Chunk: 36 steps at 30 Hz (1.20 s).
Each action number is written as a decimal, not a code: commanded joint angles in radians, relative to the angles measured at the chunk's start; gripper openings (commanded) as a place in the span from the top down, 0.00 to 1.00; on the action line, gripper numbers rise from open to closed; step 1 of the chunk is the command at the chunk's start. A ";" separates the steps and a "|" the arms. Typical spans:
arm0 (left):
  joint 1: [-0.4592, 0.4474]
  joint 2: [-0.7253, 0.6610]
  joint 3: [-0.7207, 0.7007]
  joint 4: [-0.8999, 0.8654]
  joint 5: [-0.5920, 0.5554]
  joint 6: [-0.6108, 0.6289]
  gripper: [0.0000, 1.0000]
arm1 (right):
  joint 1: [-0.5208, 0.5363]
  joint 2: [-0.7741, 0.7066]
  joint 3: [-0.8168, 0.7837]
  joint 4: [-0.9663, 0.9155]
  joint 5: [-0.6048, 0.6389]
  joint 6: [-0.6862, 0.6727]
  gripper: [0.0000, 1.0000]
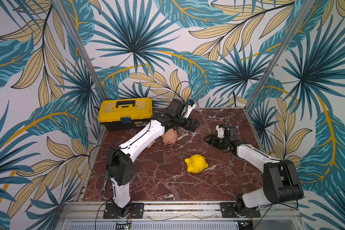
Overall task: Close piggy banks
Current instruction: Move the piggy bank to the center of the board.
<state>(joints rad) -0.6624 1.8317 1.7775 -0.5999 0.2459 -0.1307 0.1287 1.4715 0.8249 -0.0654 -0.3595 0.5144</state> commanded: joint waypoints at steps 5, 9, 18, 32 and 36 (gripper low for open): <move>-0.072 -0.116 -0.199 0.015 0.023 0.037 0.01 | -0.017 -0.084 -0.004 -0.080 0.056 -0.019 0.35; -0.137 -0.180 -0.298 0.028 -0.014 0.088 0.01 | -0.021 -0.129 -0.008 -0.116 0.099 -0.024 0.33; -0.295 -0.220 -0.545 0.098 -0.044 0.118 0.01 | -0.032 -0.215 -0.017 -0.207 0.117 -0.047 0.29; -0.335 -0.051 -0.527 0.140 -0.296 0.076 0.01 | -0.043 -0.269 -0.040 -0.232 0.117 -0.039 0.28; -0.325 -0.004 -0.488 0.140 -0.297 0.059 0.01 | -0.049 -0.279 -0.039 -0.242 0.119 -0.042 0.28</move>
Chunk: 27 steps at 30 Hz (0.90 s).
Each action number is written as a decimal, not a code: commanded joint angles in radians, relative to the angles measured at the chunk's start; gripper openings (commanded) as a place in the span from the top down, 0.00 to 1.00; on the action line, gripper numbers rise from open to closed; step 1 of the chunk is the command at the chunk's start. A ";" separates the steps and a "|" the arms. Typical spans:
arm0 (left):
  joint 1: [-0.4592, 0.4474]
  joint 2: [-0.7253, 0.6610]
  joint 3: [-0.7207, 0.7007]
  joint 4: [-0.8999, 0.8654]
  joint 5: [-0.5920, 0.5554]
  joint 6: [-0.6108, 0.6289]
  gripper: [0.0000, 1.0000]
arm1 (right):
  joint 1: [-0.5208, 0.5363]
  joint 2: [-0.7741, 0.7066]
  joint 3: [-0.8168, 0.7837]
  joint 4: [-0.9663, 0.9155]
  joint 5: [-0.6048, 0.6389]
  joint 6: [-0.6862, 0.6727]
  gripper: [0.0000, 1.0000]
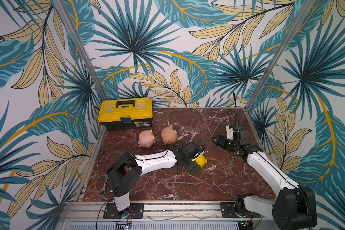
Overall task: Close piggy banks
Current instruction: Move the piggy bank to the center of the board.
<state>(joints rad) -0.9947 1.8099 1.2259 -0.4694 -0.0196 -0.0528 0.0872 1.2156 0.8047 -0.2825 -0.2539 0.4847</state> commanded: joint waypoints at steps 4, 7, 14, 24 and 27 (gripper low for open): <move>0.033 0.068 0.114 0.014 -0.082 -0.047 0.00 | -0.012 -0.030 -0.019 -0.026 0.008 -0.011 0.28; 0.068 0.110 0.164 0.017 -0.086 -0.083 0.00 | -0.015 -0.030 -0.018 -0.026 0.007 -0.009 0.28; 0.139 0.238 0.342 0.001 -0.142 -0.155 0.00 | -0.018 -0.033 -0.021 -0.030 0.020 -0.006 0.28; 0.187 0.214 0.468 -0.054 -0.092 -0.139 0.00 | -0.027 -0.075 -0.031 -0.052 0.053 -0.019 0.28; 0.194 0.130 0.449 -0.060 -0.069 -0.133 0.00 | -0.030 -0.079 -0.032 -0.052 0.059 -0.019 0.28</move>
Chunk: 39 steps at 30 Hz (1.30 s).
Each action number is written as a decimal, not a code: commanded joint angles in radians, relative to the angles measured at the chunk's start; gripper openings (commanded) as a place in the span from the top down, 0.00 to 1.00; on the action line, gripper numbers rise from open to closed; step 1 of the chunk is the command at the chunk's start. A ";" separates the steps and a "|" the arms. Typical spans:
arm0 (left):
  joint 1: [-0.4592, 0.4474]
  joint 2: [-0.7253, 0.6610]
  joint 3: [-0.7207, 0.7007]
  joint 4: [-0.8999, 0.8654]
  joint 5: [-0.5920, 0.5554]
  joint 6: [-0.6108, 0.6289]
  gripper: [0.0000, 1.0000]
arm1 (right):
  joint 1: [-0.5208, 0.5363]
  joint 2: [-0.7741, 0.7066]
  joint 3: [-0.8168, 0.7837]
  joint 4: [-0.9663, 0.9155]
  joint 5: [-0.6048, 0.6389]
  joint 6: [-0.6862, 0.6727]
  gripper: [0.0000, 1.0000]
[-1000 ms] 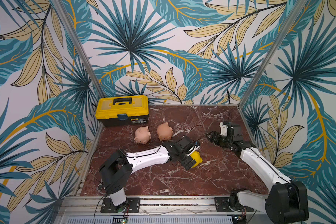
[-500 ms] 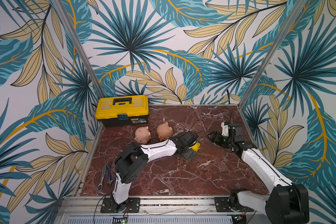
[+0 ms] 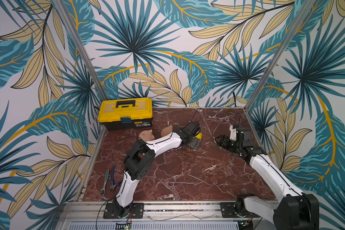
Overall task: Close piggy banks
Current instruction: Move the piggy bank to the center of the board, then reset both arms
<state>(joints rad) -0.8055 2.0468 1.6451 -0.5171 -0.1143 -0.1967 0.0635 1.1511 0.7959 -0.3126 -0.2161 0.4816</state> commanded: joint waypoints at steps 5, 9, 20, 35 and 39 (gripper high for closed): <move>0.037 -0.256 -0.031 -0.020 -0.013 -0.003 0.01 | -0.011 -0.020 -0.028 -0.018 0.047 -0.020 0.27; 0.114 -0.419 -0.184 0.051 -0.133 -0.040 0.00 | -0.013 -0.043 -0.042 -0.018 0.150 -0.043 0.24; 0.608 -0.801 -0.732 0.364 -0.322 -0.116 0.00 | -0.024 -0.107 -0.174 0.190 0.579 -0.169 0.03; 0.842 -0.732 -1.253 1.156 -0.168 0.071 0.00 | -0.046 0.109 -0.386 0.846 0.688 -0.365 0.00; 0.863 -0.679 -1.274 1.273 -0.053 0.070 0.00 | -0.050 0.139 -0.406 0.962 0.654 -0.395 0.01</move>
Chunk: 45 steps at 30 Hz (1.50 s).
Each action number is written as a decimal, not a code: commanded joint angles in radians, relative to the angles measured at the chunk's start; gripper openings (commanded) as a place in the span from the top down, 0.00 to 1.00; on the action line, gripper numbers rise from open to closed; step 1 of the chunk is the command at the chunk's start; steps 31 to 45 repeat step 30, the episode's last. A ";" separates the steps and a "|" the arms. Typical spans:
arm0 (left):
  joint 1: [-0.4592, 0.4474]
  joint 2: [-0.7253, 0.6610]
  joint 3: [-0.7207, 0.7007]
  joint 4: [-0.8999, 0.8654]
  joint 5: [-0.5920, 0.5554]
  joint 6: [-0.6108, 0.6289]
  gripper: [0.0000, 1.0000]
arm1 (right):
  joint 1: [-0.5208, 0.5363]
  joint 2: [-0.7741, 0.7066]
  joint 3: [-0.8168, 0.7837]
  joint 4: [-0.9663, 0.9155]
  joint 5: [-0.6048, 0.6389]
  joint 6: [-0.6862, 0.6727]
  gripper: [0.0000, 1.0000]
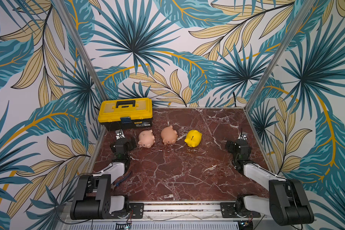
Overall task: Close piggy banks
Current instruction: Reset both arms
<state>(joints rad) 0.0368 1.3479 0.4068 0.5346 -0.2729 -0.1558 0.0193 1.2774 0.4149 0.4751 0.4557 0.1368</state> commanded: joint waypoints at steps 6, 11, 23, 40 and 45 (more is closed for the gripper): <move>0.021 0.132 -0.008 0.268 0.202 0.070 0.00 | -0.022 0.168 -0.049 0.372 -0.117 -0.047 0.00; 0.002 0.156 0.006 0.265 0.180 0.089 0.00 | -0.022 0.183 -0.041 0.364 -0.123 -0.045 0.00; -0.009 0.160 0.007 0.264 0.173 0.099 0.00 | -0.021 0.189 -0.042 0.376 -0.123 -0.052 0.00; -0.009 0.159 0.006 0.265 0.172 0.100 0.00 | -0.022 0.189 -0.042 0.376 -0.122 -0.052 0.01; -0.009 0.159 0.006 0.265 0.172 0.100 0.00 | -0.022 0.189 -0.042 0.376 -0.122 -0.052 0.01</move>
